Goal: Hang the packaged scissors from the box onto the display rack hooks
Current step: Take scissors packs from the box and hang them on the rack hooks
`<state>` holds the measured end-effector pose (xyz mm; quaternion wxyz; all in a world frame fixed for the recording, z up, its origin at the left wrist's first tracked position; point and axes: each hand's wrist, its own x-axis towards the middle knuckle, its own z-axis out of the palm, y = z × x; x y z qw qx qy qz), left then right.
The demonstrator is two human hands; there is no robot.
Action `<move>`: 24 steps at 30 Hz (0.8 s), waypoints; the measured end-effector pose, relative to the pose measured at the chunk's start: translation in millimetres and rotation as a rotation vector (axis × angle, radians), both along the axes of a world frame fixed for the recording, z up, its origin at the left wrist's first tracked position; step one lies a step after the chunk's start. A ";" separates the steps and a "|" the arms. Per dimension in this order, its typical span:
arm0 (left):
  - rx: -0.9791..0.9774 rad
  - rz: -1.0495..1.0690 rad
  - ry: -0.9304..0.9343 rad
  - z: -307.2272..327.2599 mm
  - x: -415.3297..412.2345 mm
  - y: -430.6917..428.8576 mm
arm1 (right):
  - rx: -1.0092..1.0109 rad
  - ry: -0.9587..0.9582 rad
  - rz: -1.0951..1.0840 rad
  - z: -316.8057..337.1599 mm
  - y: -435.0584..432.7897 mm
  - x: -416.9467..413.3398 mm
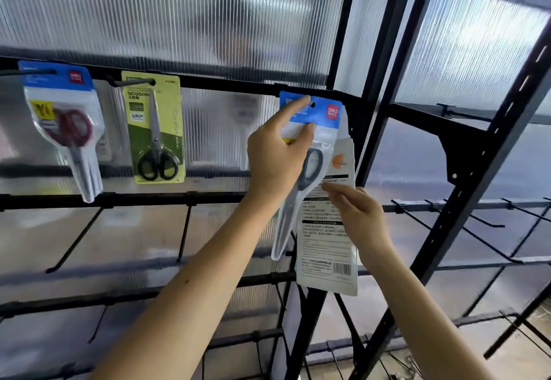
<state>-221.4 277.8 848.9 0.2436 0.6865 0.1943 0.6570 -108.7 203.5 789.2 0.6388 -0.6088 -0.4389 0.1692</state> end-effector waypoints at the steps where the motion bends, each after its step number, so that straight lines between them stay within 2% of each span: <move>1: 0.003 0.003 0.002 -1.5 0.8 0.9 | 0.007 0.002 0.006 0.5 0.8 0.0; 4: 0.003 0.010 0.006 -5.4 3.7 1.7 | 0.017 -0.007 0.005 1.4 3.7 1.5; 9: -0.023 -0.004 -0.087 -8.8 6.3 0.4 | 0.013 -0.002 0.020 1.2 7.0 4.9; 24: -0.006 0.008 -0.077 -3.1 16.7 2.2 | 0.025 -0.013 0.035 8.3 5.8 9.4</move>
